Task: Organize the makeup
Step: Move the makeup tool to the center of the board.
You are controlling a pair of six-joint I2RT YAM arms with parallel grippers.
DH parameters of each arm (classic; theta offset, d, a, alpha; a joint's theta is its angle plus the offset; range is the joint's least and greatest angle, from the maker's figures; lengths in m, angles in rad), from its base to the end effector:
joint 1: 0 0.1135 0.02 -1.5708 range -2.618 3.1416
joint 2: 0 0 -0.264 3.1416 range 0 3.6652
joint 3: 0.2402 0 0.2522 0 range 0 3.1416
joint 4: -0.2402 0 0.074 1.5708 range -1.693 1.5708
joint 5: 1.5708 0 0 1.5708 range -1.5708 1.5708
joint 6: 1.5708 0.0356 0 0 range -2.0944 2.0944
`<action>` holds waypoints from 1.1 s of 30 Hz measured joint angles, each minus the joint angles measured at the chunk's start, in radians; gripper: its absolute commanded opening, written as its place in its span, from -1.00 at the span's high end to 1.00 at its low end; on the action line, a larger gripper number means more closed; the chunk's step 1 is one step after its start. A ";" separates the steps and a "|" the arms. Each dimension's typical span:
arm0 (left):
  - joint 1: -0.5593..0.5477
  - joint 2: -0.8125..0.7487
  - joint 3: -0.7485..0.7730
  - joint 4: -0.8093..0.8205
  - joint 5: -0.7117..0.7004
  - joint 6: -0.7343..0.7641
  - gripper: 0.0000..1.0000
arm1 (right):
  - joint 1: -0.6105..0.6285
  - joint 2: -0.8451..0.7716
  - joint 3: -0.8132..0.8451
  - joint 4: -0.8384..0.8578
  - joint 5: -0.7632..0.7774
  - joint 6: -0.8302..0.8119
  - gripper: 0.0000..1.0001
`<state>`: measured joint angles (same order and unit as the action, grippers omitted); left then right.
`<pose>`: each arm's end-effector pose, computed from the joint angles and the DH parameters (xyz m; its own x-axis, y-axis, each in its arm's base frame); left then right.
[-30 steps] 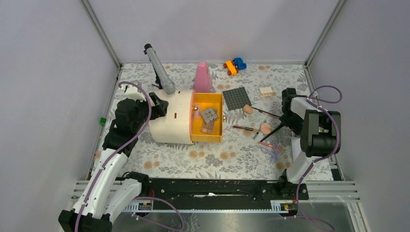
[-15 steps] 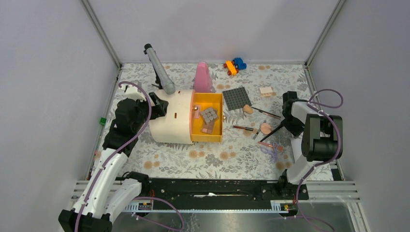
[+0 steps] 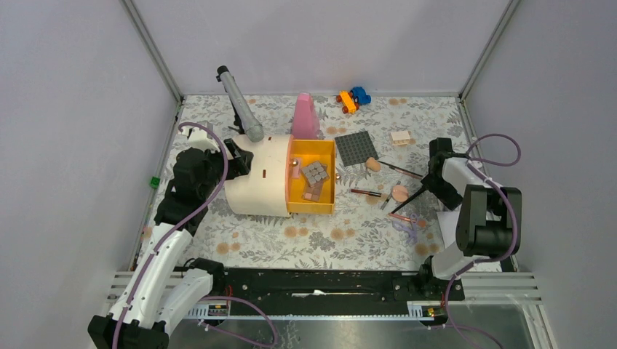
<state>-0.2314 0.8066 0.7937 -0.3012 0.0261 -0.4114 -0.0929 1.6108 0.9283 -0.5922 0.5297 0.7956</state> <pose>0.1821 -0.0439 0.3271 -0.3770 -0.3219 -0.8685 0.1120 0.9149 -0.3877 0.2861 -0.0447 0.1692 -0.5045 0.6661 -0.5494 0.8390 0.5284 -0.1298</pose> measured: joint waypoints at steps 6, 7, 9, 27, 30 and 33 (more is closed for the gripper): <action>0.000 0.000 0.000 0.000 0.000 0.000 -0.49 | 0.000 -0.096 -0.025 -0.001 0.006 0.004 -0.99; 0.000 0.000 0.000 0.000 0.000 0.000 -0.49 | -0.002 -0.101 -0.027 -0.001 0.009 0.013 -0.99; 0.000 0.000 0.000 0.000 0.000 0.000 -0.49 | -0.009 -0.105 -0.032 -0.006 0.009 0.031 -0.99; 0.000 0.001 0.000 0.002 0.002 0.000 -0.49 | -0.288 -0.306 -0.227 -0.080 -0.010 0.167 -0.99; 0.000 0.002 0.000 0.002 0.002 0.000 -0.49 | -0.302 -0.406 -0.247 -0.099 0.017 0.202 -0.99; 0.000 0.003 0.000 0.004 0.007 0.001 -0.49 | -0.307 -0.467 -0.253 -0.123 0.053 0.230 -0.99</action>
<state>-0.2317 0.8093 0.7937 -0.2974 0.0330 -0.4107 -0.4004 1.1439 0.6758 -0.7151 0.5823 1.0260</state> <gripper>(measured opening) 0.751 0.993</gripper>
